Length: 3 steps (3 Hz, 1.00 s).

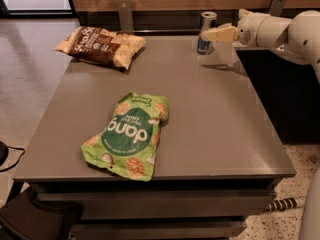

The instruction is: Move redbull can near green rice chip bag

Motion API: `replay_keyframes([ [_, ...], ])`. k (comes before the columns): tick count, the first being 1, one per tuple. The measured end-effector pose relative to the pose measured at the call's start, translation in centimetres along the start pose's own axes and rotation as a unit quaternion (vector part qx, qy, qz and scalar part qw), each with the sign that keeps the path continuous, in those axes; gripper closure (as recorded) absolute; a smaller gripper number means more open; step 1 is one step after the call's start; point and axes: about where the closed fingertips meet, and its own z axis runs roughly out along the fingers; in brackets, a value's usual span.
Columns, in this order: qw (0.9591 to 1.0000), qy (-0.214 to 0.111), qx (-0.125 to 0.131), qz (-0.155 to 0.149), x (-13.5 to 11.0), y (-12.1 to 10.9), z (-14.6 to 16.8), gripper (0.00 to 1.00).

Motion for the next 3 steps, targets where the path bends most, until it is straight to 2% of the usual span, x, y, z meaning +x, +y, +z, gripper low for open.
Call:
replay_keyframes([
  [2,0.9988,-0.038,-0.019,0.025,1.9,0.4,4.0,0.0],
  [3,0.9981,-0.05,-0.026,0.025,2.0,0.7,5.7,0.24],
])
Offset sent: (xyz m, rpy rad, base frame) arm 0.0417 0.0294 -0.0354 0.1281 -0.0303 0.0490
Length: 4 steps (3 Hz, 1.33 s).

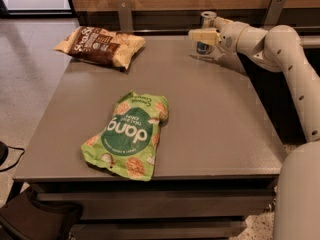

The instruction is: Move redbull can near green rice chip bag

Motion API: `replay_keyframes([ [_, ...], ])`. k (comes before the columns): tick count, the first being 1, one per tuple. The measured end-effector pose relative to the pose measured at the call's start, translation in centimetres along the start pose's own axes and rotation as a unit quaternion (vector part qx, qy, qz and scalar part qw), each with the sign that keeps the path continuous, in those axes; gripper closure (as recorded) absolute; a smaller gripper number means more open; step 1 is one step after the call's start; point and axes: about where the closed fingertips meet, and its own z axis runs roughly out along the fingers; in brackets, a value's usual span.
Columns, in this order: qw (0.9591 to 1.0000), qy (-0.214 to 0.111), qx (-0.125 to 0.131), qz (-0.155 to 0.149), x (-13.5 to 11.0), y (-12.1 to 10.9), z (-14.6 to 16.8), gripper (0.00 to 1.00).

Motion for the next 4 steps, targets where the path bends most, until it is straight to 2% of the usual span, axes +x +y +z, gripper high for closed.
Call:
replay_keyframes([
  [1,1.0,0.001,-0.002,0.001,0.04,0.22,0.16,0.48],
  [2,1.0,0.001,-0.005,0.001,0.12,0.51,0.54,0.78],
  [3,1.0,0.001,-0.008,0.002,0.18,0.78,0.88,1.0],
  [4,0.9999,-0.002,-0.011,0.002,-0.34,1.1,0.72,1.0],
])
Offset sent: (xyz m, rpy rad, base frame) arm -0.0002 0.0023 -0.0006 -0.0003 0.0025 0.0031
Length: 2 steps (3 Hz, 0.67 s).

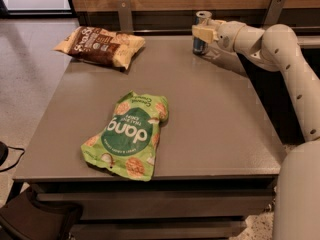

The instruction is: Move redbull can near green rice chip bag

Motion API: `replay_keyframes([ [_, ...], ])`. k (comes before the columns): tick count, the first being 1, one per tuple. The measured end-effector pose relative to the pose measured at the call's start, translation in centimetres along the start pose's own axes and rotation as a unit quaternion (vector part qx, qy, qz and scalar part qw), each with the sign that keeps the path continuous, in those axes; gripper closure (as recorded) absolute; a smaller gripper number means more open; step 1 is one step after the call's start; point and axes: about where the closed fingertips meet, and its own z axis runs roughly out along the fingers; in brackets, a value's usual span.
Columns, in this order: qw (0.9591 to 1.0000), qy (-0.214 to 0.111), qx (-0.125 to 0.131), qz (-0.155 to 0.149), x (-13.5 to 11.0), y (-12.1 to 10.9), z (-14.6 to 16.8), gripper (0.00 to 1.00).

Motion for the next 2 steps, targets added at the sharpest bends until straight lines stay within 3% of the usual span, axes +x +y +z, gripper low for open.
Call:
replay_keyframes([
  [1,0.9999,-0.005,-0.013,-0.004,-1.9,1.2,-1.8,1.0],
  [2,0.9994,-0.02,-0.017,-0.021,-5.6,3.9,-6.5,1.0],
])
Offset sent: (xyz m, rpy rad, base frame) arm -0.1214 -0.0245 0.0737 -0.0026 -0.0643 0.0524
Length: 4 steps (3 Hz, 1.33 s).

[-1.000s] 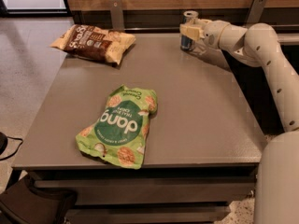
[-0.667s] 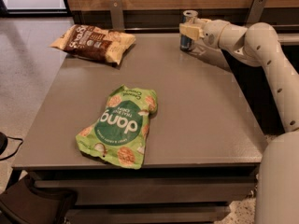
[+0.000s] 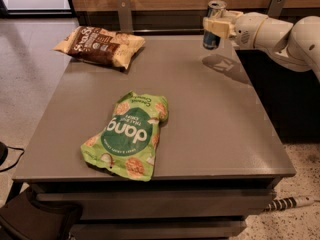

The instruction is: Move redbull can near green rice chip bag

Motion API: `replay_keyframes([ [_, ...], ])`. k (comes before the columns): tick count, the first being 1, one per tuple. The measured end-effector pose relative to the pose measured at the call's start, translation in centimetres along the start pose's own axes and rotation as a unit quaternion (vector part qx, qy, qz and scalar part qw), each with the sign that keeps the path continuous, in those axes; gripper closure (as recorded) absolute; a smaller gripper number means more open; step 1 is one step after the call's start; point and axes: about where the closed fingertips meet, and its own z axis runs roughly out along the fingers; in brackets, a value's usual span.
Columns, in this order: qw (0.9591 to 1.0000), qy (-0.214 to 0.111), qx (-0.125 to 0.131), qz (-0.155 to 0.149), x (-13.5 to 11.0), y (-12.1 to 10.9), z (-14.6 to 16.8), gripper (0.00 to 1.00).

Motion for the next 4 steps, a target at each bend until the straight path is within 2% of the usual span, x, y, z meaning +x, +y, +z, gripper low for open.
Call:
replay_keyframes([
  [1,1.0,-0.005,0.002,-0.006,-1.0,3.0,-3.6,1.0],
  [2,0.9992,-0.014,0.02,-0.032,-3.2,6.4,-7.3,1.0],
  [3,0.9976,-0.016,0.036,-0.058,-3.6,11.3,-10.7,1.0],
  [4,0.9965,0.004,0.055,-0.062,0.1,17.4,-14.5,1.0],
])
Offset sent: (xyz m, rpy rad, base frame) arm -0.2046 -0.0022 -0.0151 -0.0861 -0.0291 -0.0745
